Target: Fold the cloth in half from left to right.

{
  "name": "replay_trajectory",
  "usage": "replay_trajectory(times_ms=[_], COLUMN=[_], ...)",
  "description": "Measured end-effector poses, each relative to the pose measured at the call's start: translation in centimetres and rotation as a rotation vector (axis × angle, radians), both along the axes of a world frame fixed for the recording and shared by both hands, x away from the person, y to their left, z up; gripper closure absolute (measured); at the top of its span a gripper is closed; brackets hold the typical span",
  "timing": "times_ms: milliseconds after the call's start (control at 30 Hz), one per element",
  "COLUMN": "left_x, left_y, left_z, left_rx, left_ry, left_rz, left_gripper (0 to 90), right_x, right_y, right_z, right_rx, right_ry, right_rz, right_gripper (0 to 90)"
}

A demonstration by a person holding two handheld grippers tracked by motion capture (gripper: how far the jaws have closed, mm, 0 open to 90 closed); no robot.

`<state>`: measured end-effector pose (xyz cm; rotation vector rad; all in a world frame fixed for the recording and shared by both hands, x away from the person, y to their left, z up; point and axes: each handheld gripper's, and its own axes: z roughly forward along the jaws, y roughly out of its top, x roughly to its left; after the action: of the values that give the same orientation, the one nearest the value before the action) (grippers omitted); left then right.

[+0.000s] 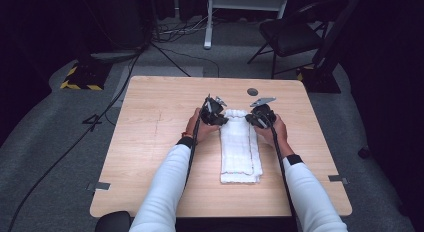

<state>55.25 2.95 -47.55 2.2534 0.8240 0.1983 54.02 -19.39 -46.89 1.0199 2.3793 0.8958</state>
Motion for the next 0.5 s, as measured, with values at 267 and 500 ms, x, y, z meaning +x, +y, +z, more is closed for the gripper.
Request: replay_trajectory(times_ms=[267, 500], left_x=[0.0, 0.1], left_y=[-0.2, -0.6], left_z=[0.6, 1.6], left_rx=[0.058, 0.084], left_ry=[-0.047, -0.102], left_rz=[0.027, 0.032], left_gripper=[79.1, 84.0], right_x=[-0.1, -0.1], right_y=[0.2, 0.1], right_z=[1.5, 1.9], right_rx=[0.034, 0.036], right_ry=[-0.049, -0.068], right_rz=[0.008, 0.003], right_gripper=[86.6, 86.7])
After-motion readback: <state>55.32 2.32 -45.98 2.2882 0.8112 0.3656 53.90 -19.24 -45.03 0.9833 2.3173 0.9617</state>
